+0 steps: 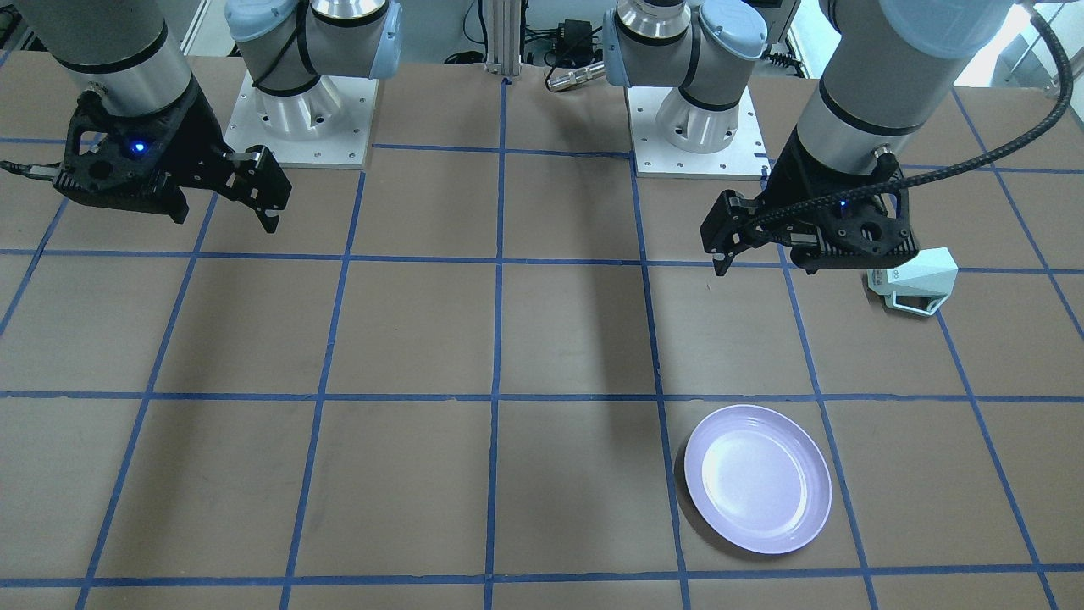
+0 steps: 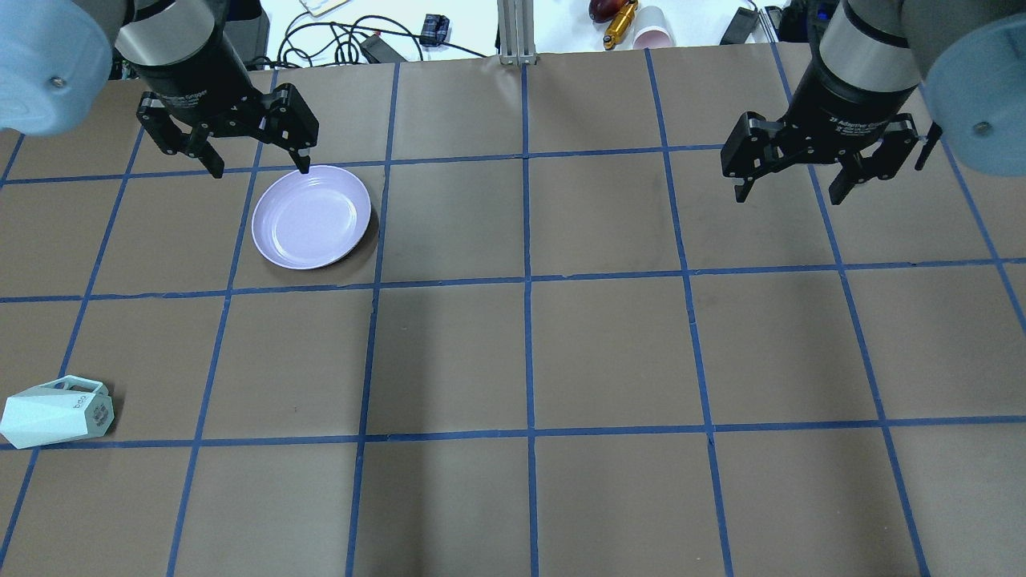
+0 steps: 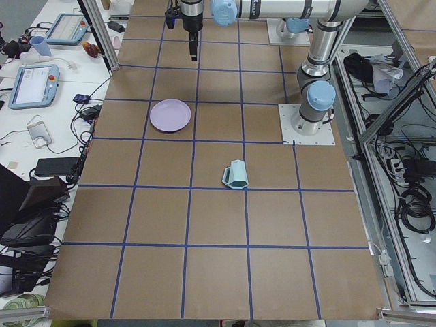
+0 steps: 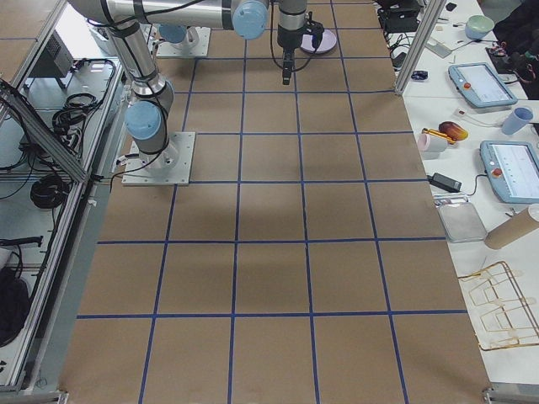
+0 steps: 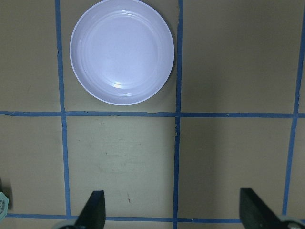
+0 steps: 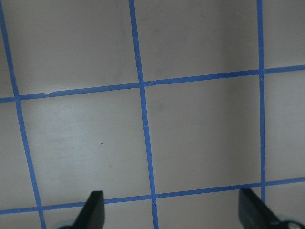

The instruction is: Flip cup and place on plate

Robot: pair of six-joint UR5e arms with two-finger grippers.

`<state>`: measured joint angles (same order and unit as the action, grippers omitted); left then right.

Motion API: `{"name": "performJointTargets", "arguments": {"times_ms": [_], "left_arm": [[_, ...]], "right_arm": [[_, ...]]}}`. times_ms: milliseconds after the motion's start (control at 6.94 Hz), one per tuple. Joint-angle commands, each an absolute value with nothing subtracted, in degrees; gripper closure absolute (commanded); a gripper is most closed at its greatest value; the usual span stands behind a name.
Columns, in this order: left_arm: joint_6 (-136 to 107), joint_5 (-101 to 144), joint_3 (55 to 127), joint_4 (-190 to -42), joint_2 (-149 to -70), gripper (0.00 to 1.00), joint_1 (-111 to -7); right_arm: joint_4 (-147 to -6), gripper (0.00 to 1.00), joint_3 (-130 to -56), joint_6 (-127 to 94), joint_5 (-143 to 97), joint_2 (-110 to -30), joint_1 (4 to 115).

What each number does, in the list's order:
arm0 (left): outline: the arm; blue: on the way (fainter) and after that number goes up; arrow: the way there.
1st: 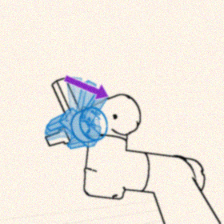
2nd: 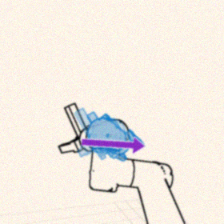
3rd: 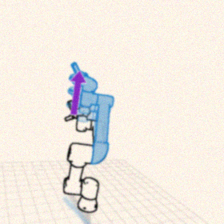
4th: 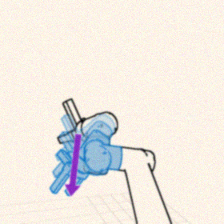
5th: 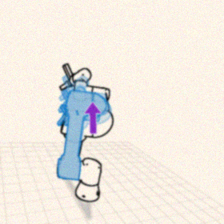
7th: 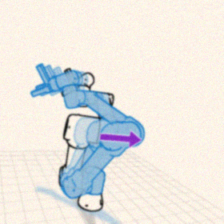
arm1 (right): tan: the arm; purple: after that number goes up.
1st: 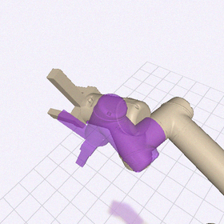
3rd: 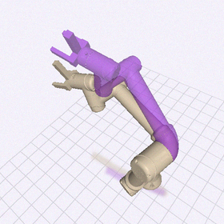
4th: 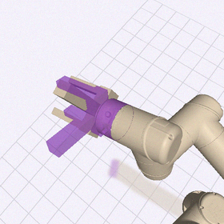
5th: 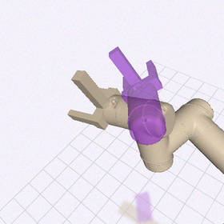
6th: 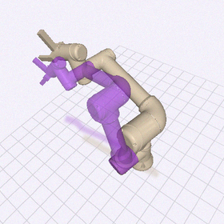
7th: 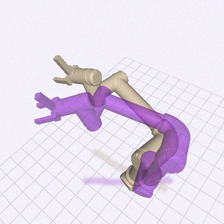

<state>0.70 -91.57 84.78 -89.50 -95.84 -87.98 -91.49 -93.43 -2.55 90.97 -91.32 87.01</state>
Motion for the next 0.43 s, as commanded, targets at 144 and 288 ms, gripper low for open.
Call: {"name": "performJointTargets", "arguments": {"times_ms": [144,288], "left_arm": [[1.14,-91.67,84.99,-89.82,-95.71,0.00,-87.89],[1.14,-91.58,84.99,-89.91,-95.45,0.00,-87.98]], "right_arm": [[-91.49,0.00,-93.51,-2.55,90.97,-91.32,87.01],[-91.49,0.00,-93.43,-2.55,90.97,-91.32,87.01]]}}
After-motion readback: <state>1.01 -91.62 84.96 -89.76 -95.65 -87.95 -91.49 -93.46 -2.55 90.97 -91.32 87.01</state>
